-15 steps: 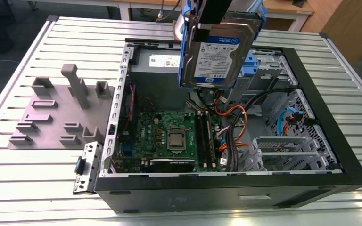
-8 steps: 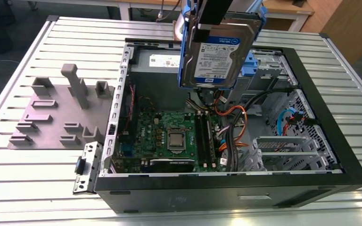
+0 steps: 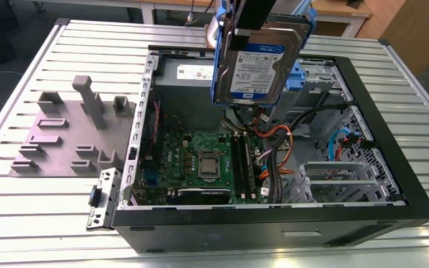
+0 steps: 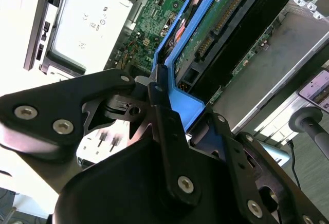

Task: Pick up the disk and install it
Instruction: 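Insert the disk into the insertion slot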

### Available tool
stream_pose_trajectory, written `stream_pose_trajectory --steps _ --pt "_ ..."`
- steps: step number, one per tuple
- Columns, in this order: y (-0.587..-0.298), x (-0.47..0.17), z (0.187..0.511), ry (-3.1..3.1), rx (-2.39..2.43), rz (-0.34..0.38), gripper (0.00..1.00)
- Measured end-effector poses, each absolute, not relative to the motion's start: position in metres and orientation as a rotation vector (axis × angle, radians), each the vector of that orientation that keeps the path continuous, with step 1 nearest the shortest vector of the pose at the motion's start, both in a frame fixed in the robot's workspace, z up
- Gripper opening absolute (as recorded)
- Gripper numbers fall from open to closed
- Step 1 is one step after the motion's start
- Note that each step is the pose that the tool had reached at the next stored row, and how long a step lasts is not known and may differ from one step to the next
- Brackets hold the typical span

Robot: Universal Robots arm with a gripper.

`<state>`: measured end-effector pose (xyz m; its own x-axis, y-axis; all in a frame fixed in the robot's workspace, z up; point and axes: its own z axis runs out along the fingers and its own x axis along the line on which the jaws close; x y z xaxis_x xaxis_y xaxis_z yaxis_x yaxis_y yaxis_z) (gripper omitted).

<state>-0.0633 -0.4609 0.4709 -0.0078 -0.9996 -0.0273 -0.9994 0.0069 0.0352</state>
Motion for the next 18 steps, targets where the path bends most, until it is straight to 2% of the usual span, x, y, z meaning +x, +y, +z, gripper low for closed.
stream_pose_trajectory --steps 18 --pt "-0.4674 -0.0633 0.4708 -2.225 2.209 -0.069 0.36"
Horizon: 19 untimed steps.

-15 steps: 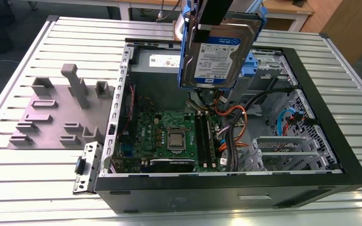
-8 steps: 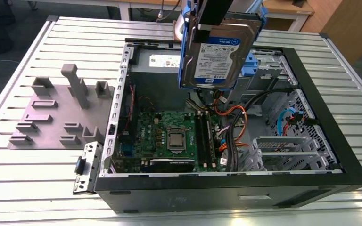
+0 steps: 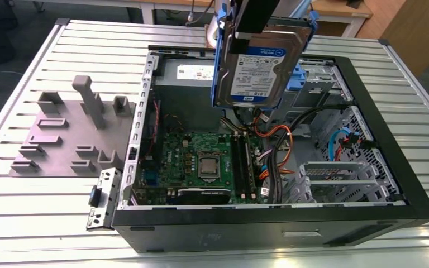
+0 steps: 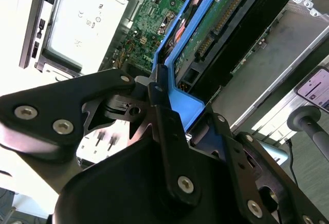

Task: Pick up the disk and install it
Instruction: 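Insert the disk into the insertion slot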

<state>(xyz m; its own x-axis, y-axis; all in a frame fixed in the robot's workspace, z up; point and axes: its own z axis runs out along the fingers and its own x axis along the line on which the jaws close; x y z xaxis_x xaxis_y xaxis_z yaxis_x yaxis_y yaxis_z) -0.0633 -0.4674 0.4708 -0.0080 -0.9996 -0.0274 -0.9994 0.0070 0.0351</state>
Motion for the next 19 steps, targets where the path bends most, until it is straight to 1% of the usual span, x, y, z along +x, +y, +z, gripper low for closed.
stream_pose_trajectory --steps 5,9,19 --pt "-0.470 -0.063 0.471 -2.225 2.209 -0.069 0.36" --pt "-0.478 -0.063 0.470 -2.225 2.209 -0.069 0.36" --pt "-0.521 -0.063 0.467 -2.225 2.209 -0.069 0.36"
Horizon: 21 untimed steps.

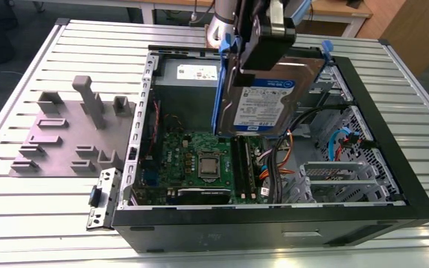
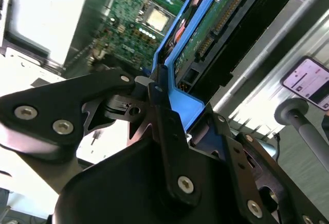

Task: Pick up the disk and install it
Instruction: 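Insert the disk into the insertion slot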

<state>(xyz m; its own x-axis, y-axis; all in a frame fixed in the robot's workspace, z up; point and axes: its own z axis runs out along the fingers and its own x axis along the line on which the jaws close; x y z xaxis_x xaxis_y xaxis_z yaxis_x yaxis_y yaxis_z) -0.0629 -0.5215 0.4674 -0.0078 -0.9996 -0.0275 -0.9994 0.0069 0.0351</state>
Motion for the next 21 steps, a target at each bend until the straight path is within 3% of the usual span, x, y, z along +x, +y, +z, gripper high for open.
stream_pose_trajectory --steps 21 --pt "-0.565 -0.007 0.457 -2.225 2.209 -0.069 0.36"
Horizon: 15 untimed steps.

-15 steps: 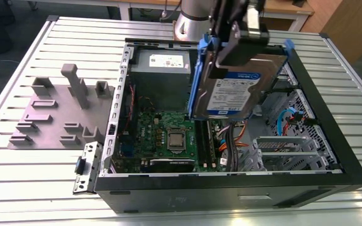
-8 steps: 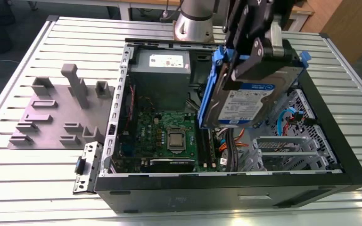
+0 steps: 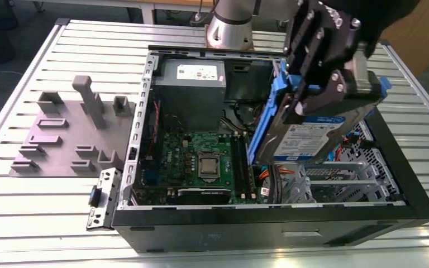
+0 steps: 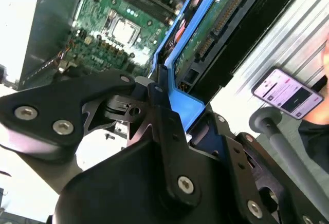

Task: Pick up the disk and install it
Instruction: 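Insert the disk into the insertion slot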

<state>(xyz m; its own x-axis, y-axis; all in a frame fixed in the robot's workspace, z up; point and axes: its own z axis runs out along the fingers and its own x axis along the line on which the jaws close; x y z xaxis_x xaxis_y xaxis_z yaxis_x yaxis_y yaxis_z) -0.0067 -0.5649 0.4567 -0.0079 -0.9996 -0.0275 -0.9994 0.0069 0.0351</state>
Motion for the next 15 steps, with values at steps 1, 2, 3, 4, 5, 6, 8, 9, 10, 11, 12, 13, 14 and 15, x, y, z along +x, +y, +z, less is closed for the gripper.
stream_pose_trajectory --steps 1,2,3,4,5,6,8,9,10,11,12,13,14,15 --pt "-0.565 -0.002 0.456 -2.225 2.209 -0.069 0.36" --pt "-0.566 0.002 0.456 -2.225 2.209 -0.069 0.36" --pt "-0.566 0.007 0.456 -2.225 2.209 -0.069 0.36" --pt "-0.567 0.011 0.455 -2.225 2.209 -0.069 0.36" --pt "-0.567 0.016 0.455 -2.225 2.209 -0.069 0.36" --pt "-0.568 0.021 0.454 -2.225 2.209 -0.069 0.36" --pt "-0.568 0.030 0.454 -2.225 2.209 -0.069 0.36" --pt "-0.569 0.034 0.454 -2.225 2.209 -0.069 0.36" --pt "-0.569 0.039 0.453 -2.225 2.209 -0.069 0.36" --pt "-0.569 0.043 0.453 -2.225 2.209 -0.069 0.36" --pt "-0.570 0.047 0.453 -2.225 2.209 -0.069 0.36" --pt "-0.570 0.051 0.453 -2.225 2.209 -0.069 0.36" --pt "-0.570 0.053 0.452 -2.225 2.209 -0.070 0.36" --pt "-0.570 0.056 0.452 -2.225 2.209 -0.069 0.36"
